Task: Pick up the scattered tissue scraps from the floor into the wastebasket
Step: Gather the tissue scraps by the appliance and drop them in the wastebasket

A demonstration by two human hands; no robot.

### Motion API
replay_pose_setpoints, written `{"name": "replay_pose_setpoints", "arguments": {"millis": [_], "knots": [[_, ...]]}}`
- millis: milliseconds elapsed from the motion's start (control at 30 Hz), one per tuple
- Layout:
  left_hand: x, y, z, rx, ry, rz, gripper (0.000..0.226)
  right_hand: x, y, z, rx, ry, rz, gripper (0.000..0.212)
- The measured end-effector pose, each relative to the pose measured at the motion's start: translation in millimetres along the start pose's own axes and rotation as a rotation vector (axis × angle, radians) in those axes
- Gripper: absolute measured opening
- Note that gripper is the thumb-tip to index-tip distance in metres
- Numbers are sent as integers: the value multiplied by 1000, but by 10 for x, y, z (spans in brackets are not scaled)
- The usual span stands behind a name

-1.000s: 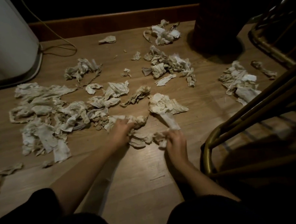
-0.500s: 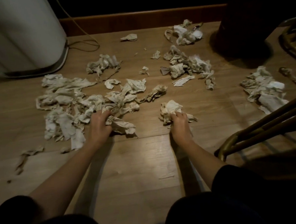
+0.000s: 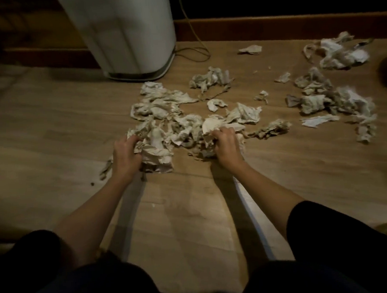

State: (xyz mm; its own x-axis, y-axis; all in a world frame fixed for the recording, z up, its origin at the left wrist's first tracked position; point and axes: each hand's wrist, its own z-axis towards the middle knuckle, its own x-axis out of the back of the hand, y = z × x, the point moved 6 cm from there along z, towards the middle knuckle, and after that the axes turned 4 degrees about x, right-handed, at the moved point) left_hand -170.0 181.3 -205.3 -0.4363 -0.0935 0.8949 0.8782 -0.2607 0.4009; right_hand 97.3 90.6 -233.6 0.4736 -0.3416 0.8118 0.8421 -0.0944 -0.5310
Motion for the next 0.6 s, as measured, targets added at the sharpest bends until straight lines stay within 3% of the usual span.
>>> {"name": "replay_pose_setpoints", "arguments": {"millis": [133, 233, 333, 400, 500, 600], "knots": [[-197, -156, 98, 39, -139, 56, 54, -394, -191, 236, 17, -206, -27, 56], [-484, -59, 130, 145, -359, 38, 88, -715, -182, 205, 41, -471, -66, 80], [-832, 42, 128, 142, -587, 164, 109, -783, -213, 143, 120, -447, -235, 66], [-956, 75, 153, 125, -609, 261, 97, -778, -232, 54, 132, -341, -240, 54], [-931, 172, 238, 68, -454, 237, 54, -772, -248, -128, 127, -201, -189, 46], [-888, 188, 285, -8, -410, 265, 39, -800, -208, -107, 139, -291, -172, 43]]}}
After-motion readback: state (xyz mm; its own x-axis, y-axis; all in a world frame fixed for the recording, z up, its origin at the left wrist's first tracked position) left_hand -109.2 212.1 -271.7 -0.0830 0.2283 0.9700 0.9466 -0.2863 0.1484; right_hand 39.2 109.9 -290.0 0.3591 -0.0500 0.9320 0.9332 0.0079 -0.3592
